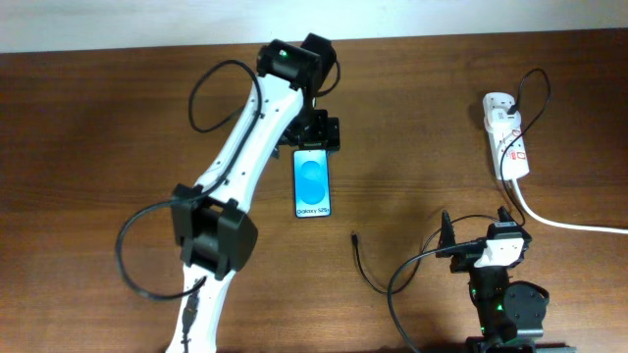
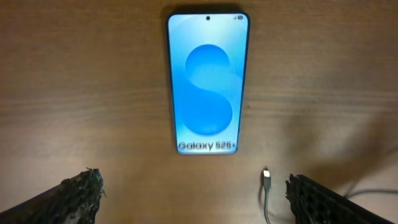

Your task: Plug charger to phone and switch on socket

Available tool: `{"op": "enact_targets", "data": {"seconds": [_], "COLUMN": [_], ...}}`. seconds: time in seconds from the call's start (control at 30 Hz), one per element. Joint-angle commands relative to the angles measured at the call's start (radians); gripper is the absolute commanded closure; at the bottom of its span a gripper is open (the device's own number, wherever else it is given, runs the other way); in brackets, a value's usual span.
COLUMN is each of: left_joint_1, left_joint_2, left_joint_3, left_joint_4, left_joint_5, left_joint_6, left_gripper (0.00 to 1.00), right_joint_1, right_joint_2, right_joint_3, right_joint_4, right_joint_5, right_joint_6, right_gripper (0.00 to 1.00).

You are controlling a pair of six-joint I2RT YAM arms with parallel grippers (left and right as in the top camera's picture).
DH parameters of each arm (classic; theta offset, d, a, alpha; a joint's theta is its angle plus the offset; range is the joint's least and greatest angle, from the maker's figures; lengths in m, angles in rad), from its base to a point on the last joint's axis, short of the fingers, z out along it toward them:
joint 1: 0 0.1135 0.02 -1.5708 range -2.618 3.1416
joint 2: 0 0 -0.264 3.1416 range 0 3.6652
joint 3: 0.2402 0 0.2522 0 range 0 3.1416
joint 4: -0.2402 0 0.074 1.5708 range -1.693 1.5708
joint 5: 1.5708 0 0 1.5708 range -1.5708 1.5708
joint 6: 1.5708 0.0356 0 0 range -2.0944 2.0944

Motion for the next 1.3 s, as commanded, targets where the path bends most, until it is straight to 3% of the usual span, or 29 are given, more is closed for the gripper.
{"op": "enact_targets", "data": {"seconds": [0.0,0.2,0.47,0.9,1.27], "left_joint_1": [0.005,0.004,0.004,0.004,-0.006], "left_joint_2": [-0.127,-0.254,-0.348,-0.338,-0.166], "left_joint_3": [0.011,-0.003,-0.203,-0.505,-0.513], "left_joint_4": [-0.037,-0.043,0.006,0.375,0.461], "left_joint_5": [-0.019,-0.018,-0.018,-0.011,-0.027], "left_joint_6": [0.030,0.058,0.057,-0.019,-0.122], "left_gripper": [0.01,0.01,0.01,0.01,0.01], "right_joint_1": [0.009,0.009,0.009,0.009,0.009], "right_joint_2": [-0.007,-0.007,-0.007,-0.007,-0.007], "right_joint_3": [-0.005,-0.005,-0.005,-0.005,-0.005], "right_joint_4": [-0.005,-0.005,-0.005,-0.005,-0.005], "right_joint_5": [0.005,0.005,0.005,0.005,0.005], "right_joint_6": [0.001,0.000,0.000,0.000,0.000], "right_gripper": [0.02,0.02,0.02,0.02,0.02]}}
